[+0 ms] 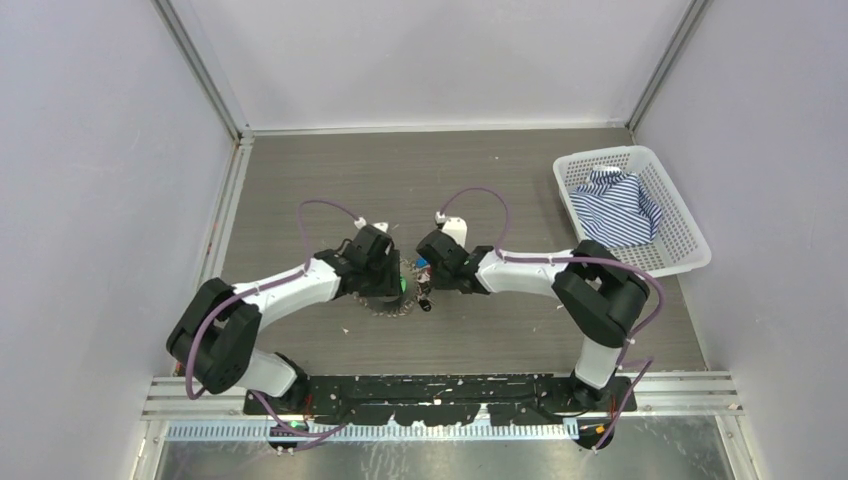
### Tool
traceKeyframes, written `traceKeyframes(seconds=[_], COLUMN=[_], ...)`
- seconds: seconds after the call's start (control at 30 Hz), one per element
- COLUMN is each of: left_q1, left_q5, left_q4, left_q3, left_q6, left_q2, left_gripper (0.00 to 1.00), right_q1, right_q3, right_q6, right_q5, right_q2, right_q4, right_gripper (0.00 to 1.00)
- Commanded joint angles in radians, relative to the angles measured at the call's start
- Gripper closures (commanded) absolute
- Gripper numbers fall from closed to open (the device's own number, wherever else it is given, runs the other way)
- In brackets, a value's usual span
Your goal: Remove the keys from the keyring
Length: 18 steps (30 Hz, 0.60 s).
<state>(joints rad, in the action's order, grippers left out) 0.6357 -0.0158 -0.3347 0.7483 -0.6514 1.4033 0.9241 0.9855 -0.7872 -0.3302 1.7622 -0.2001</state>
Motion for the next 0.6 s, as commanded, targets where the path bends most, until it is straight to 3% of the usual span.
traceKeyframes(seconds=[0.0,0.17,0.4,0.57], left_q1=[0.047,0.061,0.043,0.016], left_q5=[-0.011,-0.052,-0.221,-0.215], left_q4=[0.074,0.078,-0.016,-0.057], left_q3=[-0.028,-0.044,-0.054,-0.031], left_q6=[-0.045,-0.077,-0.142,-0.138], left_q2=[0.038,0.012,-0.175,-0.226], left_gripper=[0.53,0.63,0.53,0.52], right_q1=[-0.077,-0.135,-0.104,-0.027], right_q3=[0.052,0.095,0.056,0.063], right_q6=[0.056,0.108,0.164,0.152], right_q5=[-0.056,-0.028,0.089,0.112], right_q2=[0.059,0.056,-0.074,-0.101], right_q4=[-0.054,-0.053,-0.019,-0.031], right_gripper=[0.81,0.85,0.58,0.55])
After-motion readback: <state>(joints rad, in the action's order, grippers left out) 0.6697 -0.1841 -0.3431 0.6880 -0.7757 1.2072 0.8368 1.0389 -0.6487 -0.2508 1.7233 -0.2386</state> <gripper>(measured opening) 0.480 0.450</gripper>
